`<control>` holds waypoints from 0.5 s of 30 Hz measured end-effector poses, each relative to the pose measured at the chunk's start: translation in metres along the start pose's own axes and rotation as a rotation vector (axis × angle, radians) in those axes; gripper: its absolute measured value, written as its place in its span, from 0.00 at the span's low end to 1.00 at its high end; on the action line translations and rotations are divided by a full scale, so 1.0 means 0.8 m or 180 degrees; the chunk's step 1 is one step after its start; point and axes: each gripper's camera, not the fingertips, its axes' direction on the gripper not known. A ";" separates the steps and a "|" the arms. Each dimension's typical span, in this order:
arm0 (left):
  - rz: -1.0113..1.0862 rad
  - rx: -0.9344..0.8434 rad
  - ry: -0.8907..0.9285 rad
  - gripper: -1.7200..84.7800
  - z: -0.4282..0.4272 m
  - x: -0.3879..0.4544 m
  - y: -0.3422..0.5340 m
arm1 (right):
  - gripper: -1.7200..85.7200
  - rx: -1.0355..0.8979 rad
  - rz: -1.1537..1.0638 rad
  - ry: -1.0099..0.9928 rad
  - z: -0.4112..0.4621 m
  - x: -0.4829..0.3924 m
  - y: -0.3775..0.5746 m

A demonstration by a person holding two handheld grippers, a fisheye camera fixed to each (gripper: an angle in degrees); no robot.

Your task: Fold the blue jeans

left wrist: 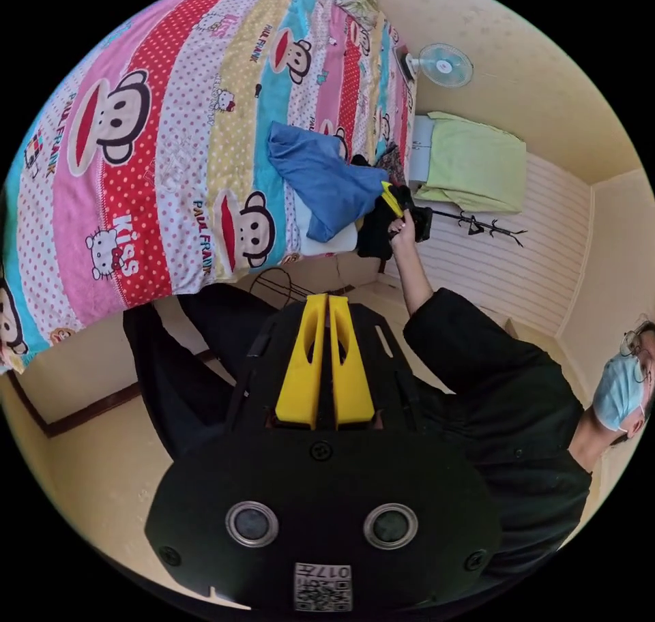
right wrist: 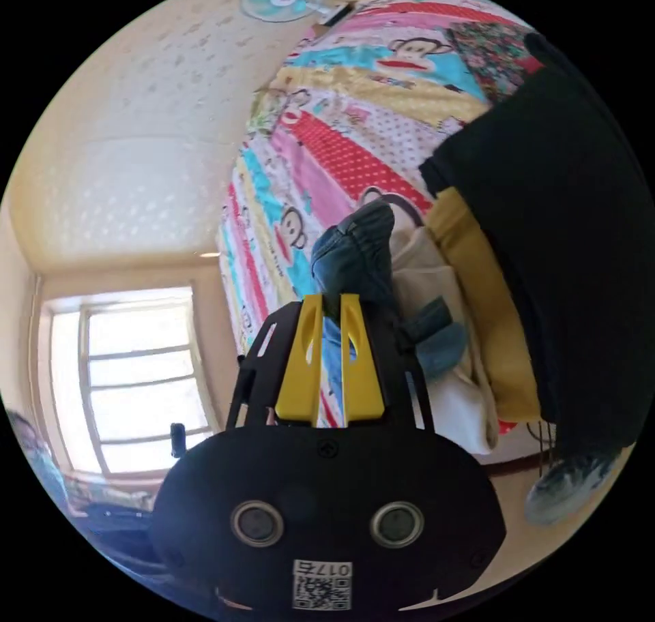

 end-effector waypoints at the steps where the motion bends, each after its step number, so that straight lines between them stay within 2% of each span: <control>1: 0.0130 0.0067 0.0072 0.02 -0.006 0.015 -0.004 | 0.06 -0.0198 -0.0318 -0.0346 0.004 -0.027 0.011; 5: 0.0652 0.0311 0.0274 0.07 -0.028 0.063 -0.020 | 0.05 -0.1094 -0.1258 -0.1068 0.044 -0.121 0.070; 9: 0.0868 0.0519 -0.0009 0.19 -0.033 0.103 -0.049 | 0.05 -0.1616 -0.1564 -0.1300 0.098 -0.177 0.134; 12: 0.0609 0.0365 -0.0120 0.24 -0.004 0.094 -0.084 | 0.05 -0.2021 -0.1714 -0.1279 0.154 -0.212 0.193; 14: 0.0201 0.0282 -0.0120 0.22 0.014 0.066 -0.100 | 0.05 -0.2238 -0.1772 -0.1135 0.188 -0.227 0.235; 15: -0.0215 0.0293 -0.0183 0.18 0.020 0.042 -0.103 | 0.04 -0.2240 -0.1753 -0.1061 0.193 -0.228 0.242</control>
